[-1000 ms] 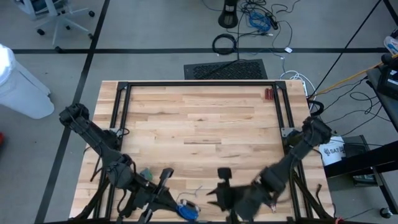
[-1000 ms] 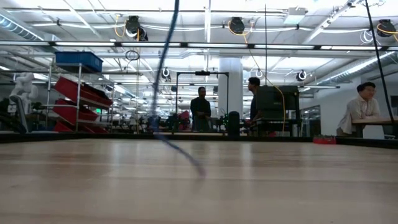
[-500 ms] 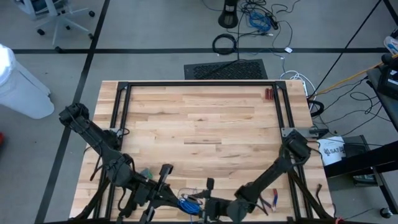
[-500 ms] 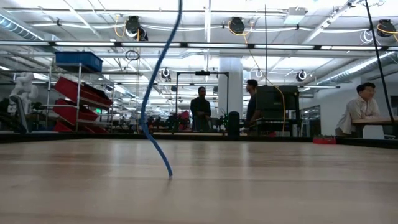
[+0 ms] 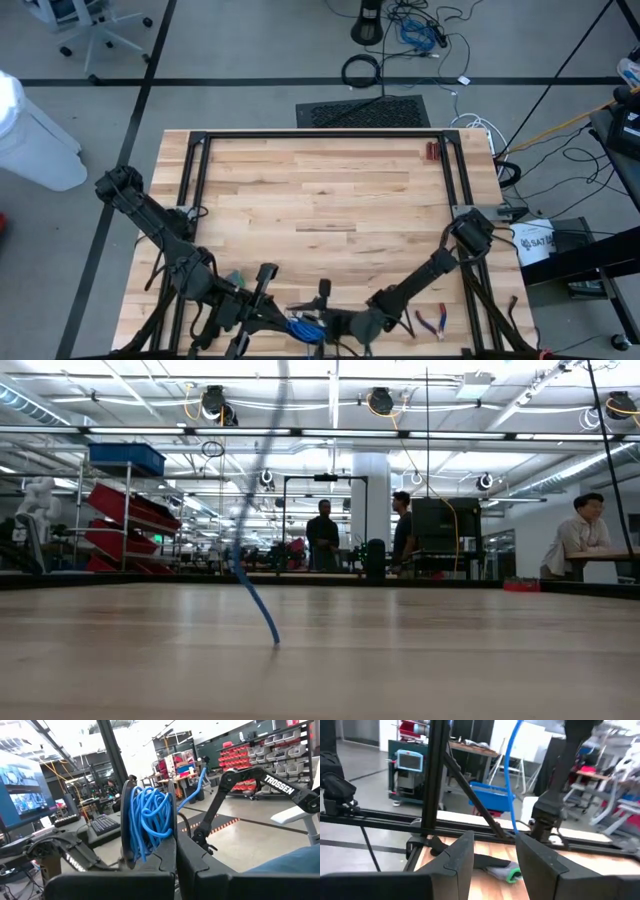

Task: Coil cords
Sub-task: Coil the blue wire onto the black spool

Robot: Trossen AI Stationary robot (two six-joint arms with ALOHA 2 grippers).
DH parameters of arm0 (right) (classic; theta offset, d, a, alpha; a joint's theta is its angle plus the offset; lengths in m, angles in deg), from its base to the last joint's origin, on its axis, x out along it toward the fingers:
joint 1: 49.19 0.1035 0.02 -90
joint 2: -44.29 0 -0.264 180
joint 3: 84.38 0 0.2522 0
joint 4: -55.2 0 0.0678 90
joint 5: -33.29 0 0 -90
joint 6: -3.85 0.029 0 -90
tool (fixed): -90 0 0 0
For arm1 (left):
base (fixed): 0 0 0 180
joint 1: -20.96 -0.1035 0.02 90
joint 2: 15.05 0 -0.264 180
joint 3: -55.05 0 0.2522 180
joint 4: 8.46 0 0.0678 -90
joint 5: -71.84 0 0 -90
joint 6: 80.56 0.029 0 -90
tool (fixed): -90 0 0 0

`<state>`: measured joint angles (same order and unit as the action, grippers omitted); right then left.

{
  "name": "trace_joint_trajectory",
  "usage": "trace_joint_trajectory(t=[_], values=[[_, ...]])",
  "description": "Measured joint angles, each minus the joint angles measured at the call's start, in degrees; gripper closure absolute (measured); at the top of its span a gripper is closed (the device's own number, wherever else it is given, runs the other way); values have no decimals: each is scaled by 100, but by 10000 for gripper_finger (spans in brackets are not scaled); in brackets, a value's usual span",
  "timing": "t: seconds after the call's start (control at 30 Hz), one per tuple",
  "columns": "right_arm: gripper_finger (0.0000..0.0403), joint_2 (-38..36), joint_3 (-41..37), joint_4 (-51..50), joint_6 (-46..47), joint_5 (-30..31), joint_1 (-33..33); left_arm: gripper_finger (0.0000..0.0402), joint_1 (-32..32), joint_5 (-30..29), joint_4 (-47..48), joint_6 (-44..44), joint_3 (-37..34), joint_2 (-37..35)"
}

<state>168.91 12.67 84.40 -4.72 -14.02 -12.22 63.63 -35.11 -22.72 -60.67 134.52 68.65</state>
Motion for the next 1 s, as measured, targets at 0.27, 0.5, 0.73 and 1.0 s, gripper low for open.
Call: trace_joint_trajectory(t=[0.27, 0.5, 0.73, 1.0], values=[[281, -2, 0, -246, 36, -71, -210, 401, -2, -9, 6, 1, 0, 0], [346, -2, 0, -248, -47, 498, 48, 401, -2, -9, 44, 0, 0, 0], [314, -7, 0, -159, -525, 948, 300, 401, 1, -8, 54, -4, 0, 0], [248, -11, 0, -562, -361, 647, -24, 401, 1, -7, 41, -6, 0, 0]])
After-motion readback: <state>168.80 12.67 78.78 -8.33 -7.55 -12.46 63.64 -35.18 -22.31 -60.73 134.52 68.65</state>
